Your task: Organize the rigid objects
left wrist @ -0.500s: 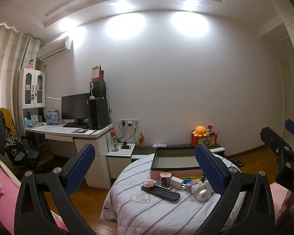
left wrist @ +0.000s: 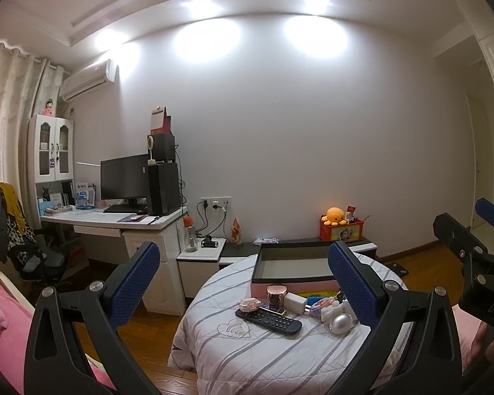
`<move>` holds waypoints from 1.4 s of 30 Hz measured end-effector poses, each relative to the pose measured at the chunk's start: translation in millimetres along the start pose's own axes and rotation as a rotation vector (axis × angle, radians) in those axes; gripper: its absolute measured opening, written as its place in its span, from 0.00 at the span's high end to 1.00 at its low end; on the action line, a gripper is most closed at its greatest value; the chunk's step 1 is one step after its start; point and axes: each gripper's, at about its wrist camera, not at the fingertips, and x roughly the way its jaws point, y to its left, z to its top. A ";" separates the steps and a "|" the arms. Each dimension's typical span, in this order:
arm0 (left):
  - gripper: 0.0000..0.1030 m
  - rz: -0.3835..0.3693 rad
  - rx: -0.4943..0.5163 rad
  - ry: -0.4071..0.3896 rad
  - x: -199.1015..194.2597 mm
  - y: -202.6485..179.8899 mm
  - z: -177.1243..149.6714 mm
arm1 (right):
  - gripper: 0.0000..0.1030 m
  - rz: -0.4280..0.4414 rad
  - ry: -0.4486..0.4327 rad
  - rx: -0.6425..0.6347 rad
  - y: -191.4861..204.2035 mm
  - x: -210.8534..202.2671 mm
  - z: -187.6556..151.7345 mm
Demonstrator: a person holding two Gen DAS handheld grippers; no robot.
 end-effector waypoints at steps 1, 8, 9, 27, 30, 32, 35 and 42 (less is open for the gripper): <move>0.00 -0.002 0.006 0.006 0.9 -0.5 -0.5 | 0.00 -0.001 0.001 0.000 -0.4 0.1 -0.5; 0.00 -0.009 0.025 0.045 12.6 -3.6 -10.5 | 0.00 0.002 0.025 0.005 -4.3 7.9 -7.4; 0.00 -0.012 0.025 0.055 16.9 -4.6 -13.2 | 0.00 0.000 0.035 0.006 -6.2 11.4 -10.4; 0.00 -0.060 0.043 0.480 169.0 -38.2 -112.7 | 0.00 -0.004 0.385 0.056 -44.6 121.2 -124.1; 0.00 -0.058 0.044 0.563 194.6 -45.5 -132.0 | 0.00 -0.016 0.451 0.055 -47.4 137.6 -143.5; 0.00 -0.052 0.044 0.606 207.0 -48.3 -140.9 | 0.00 -0.022 0.481 0.058 -50.4 146.3 -153.4; 0.00 -0.050 0.052 0.636 224.0 -53.9 -150.3 | 0.00 -0.019 0.526 0.070 -56.1 158.4 -164.8; 0.00 -0.027 0.027 0.677 247.2 -28.1 -151.2 | 0.00 -0.005 0.568 0.067 -60.5 181.5 -169.2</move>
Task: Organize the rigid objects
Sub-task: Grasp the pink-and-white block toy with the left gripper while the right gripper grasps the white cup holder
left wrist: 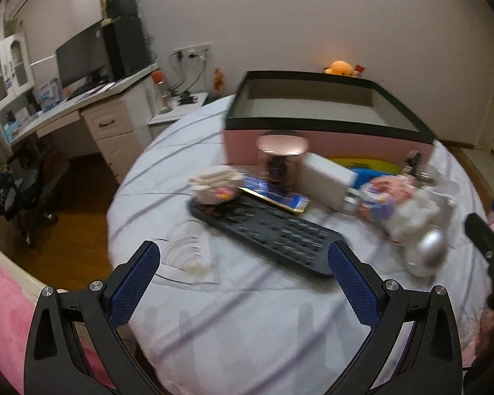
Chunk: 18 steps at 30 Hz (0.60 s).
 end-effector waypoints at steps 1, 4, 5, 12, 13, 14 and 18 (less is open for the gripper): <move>0.00 0.017 -0.019 0.007 4.4 8.9 2.6 | 0.00 0.002 0.000 0.002 0.5 1.9 1.6; 0.00 0.032 -0.066 0.031 13.4 27.0 7.0 | 0.00 0.005 0.012 0.011 0.3 12.3 5.7; 0.00 0.019 -0.078 0.038 16.4 30.5 8.3 | 0.00 0.004 0.018 0.011 0.9 15.3 6.7; 0.00 -0.015 -0.104 0.071 44.7 39.4 25.7 | 0.00 0.028 0.049 0.001 7.5 34.0 12.9; 0.00 -0.019 -0.106 0.072 46.9 41.6 28.2 | 0.00 0.033 0.050 0.001 8.2 35.0 14.0; 0.00 -0.024 -0.103 0.068 50.2 41.7 31.6 | 0.00 0.032 0.049 0.003 9.1 35.4 15.3; 0.00 -0.041 -0.092 0.072 65.2 45.1 40.9 | 0.00 0.032 0.061 -0.017 11.5 41.1 19.4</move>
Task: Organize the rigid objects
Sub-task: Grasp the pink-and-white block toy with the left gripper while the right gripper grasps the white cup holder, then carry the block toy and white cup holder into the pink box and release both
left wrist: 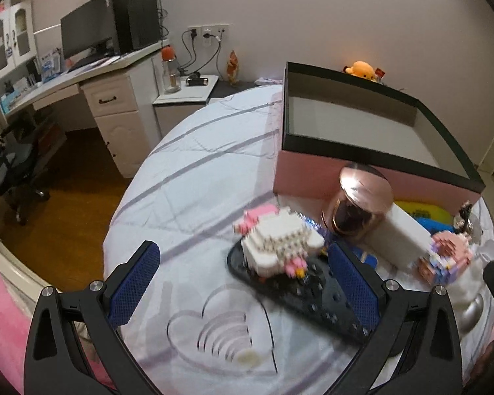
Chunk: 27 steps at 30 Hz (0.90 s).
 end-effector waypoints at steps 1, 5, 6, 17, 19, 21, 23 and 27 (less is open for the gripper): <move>0.00 -0.003 -0.002 0.005 3.3 1.3 2.2 | 0.00 0.010 0.005 -0.006 0.3 1.5 0.7; 0.10 -0.042 0.000 0.034 17.8 3.2 7.0 | 0.00 0.014 0.011 -0.014 -0.7 3.8 1.5; 0.12 -0.052 0.006 0.037 20.7 1.5 7.4 | 0.00 0.015 0.016 -0.015 -1.2 4.7 2.0; 0.42 -0.100 0.052 0.007 5.1 4.3 1.1 | 0.09 0.048 0.032 -0.010 -1.8 8.4 3.5; 0.42 -0.077 0.073 0.001 -2.4 3.6 -2.7 | 0.14 0.067 0.034 -0.011 -0.9 8.5 3.5; 0.42 -0.085 0.081 0.003 -8.7 4.8 -4.6 | 0.21 0.099 0.039 -0.002 -0.7 8.3 2.7; 0.42 -0.084 0.089 0.000 -14.7 4.6 -5.6 | 0.27 0.104 0.040 0.003 -0.5 7.1 2.4; 0.42 -0.083 0.104 -0.011 -27.4 4.1 -9.4 | 0.27 0.082 0.033 0.000 0.9 0.2 1.9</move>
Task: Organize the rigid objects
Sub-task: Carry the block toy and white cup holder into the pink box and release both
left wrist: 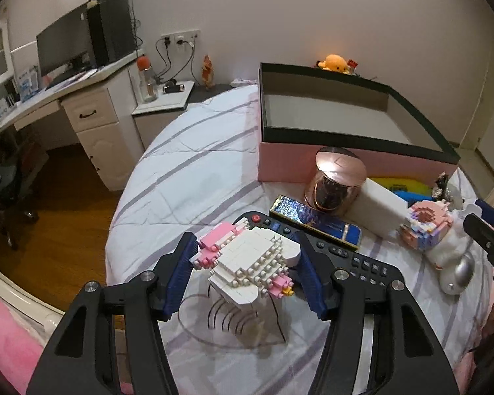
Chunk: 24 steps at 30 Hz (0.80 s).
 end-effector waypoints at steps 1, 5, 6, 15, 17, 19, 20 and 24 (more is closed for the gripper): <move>0.42 -0.003 0.005 0.004 -1.7 -0.5 -1.1 | 0.27 -0.005 -0.002 0.000 -0.2 -1.8 -0.7; 0.42 0.001 0.017 -0.001 -11.6 -5.9 -4.7 | 0.27 -0.020 -0.007 0.013 -3.2 -9.3 -3.9; 0.42 -0.002 0.021 -0.003 -13.9 -7.6 -5.9 | 0.27 -0.029 -0.005 0.008 -3.7 -9.3 -3.7; 0.42 -0.015 0.043 -0.023 -36.0 -18.3 -10.8 | 0.27 -0.060 -0.002 0.032 -10.9 -13.9 -7.0; 0.42 -0.019 0.049 -0.023 -39.1 -21.2 -11.9 | 0.27 -0.056 0.030 0.014 -10.1 -8.3 -8.2; 0.42 -0.018 0.055 -0.021 -41.0 -24.4 -12.6 | 0.29 -0.055 0.045 0.007 -8.9 -3.0 -11.8; 0.42 -0.021 0.061 -0.023 -42.4 -26.5 -12.8 | 0.35 -0.031 0.061 0.019 -9.9 1.9 -13.4; 0.42 -0.036 0.076 -0.025 -47.1 -34.2 -12.4 | 0.44 -0.024 0.078 0.009 -10.2 9.2 -13.4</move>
